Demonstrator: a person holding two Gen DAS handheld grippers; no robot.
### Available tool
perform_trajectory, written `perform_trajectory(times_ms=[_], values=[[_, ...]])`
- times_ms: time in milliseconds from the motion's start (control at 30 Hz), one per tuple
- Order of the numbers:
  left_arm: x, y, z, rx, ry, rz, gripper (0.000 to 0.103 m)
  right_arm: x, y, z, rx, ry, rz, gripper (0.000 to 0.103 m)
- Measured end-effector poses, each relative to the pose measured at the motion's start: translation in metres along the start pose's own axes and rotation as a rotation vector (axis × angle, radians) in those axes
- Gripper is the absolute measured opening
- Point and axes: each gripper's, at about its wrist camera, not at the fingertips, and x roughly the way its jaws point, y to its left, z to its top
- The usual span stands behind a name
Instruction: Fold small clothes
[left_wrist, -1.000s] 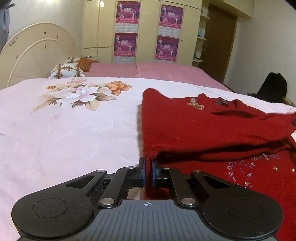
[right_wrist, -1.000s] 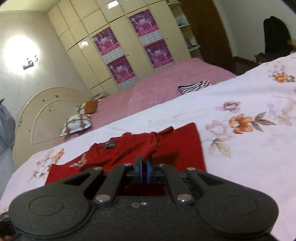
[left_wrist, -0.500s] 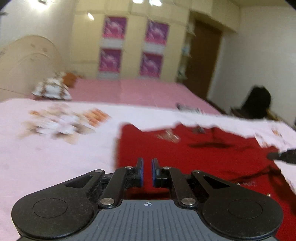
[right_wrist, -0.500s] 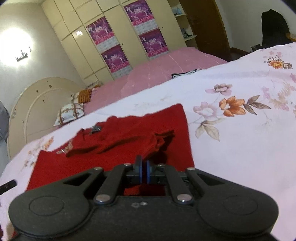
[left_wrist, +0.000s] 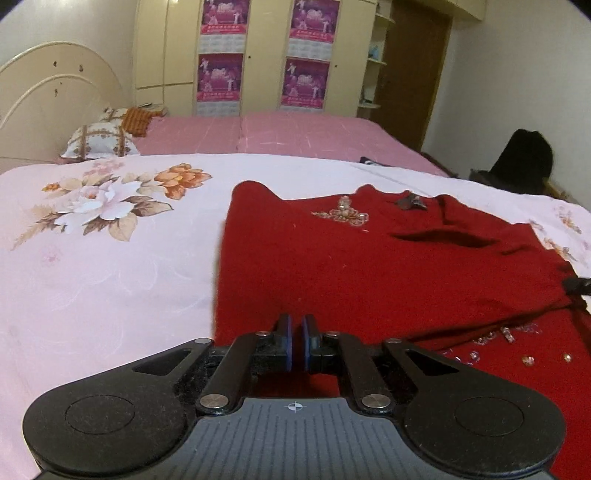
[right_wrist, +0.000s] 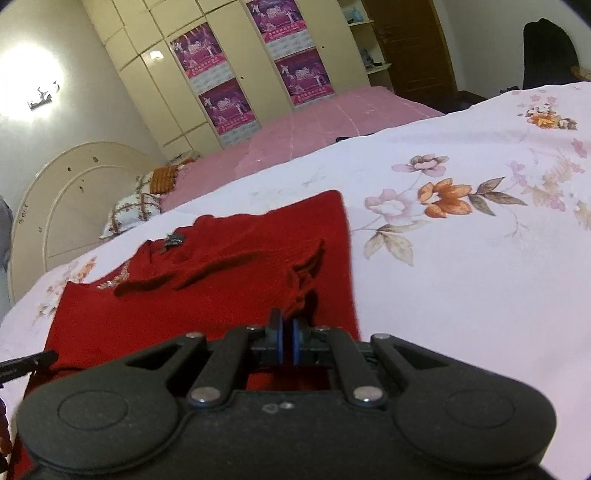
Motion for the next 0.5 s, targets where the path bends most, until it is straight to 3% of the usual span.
perform_trajectory(times_ms=[33, 100, 133, 233, 333, 400, 433, 500], values=[[-0.005, -0.005, 0.004, 0.017, -0.023, 0.011, 0.007, -0.003, -0.003, 0.002, 0.016, -0.006, -0.022, 0.015], [-0.014, -0.023, 0.014, 0.073, -0.134, -0.022, 0.007, -0.019, 0.003, 0.007, -0.006, -0.099, -0.090, 0.024], [-0.011, -0.032, 0.019, 0.089, -0.156, -0.033, 0.007, -0.023, 0.011, 0.011, -0.039, -0.138, -0.078, 0.024], [0.020, -0.060, 0.038, 0.088, -0.110, -0.092, 0.007, 0.003, 0.049, 0.021, -0.133, -0.067, 0.032, 0.022], [0.058, -0.073, 0.034, 0.065, 0.005, -0.109, 0.007, 0.042, 0.101, 0.014, -0.286, -0.015, 0.128, 0.021], [0.055, -0.058, 0.028, 0.038, -0.036, -0.113, 0.007, 0.063, 0.122, 0.003, -0.390, 0.028, 0.118, 0.019], [0.051, -0.047, 0.028, 0.026, -0.038, -0.103, 0.007, 0.071, 0.122, -0.003, -0.427, 0.029, 0.048, 0.013], [0.047, -0.028, 0.033, 0.035, -0.062, -0.015, 0.007, 0.063, 0.097, -0.003, -0.377, -0.032, -0.016, 0.012]])
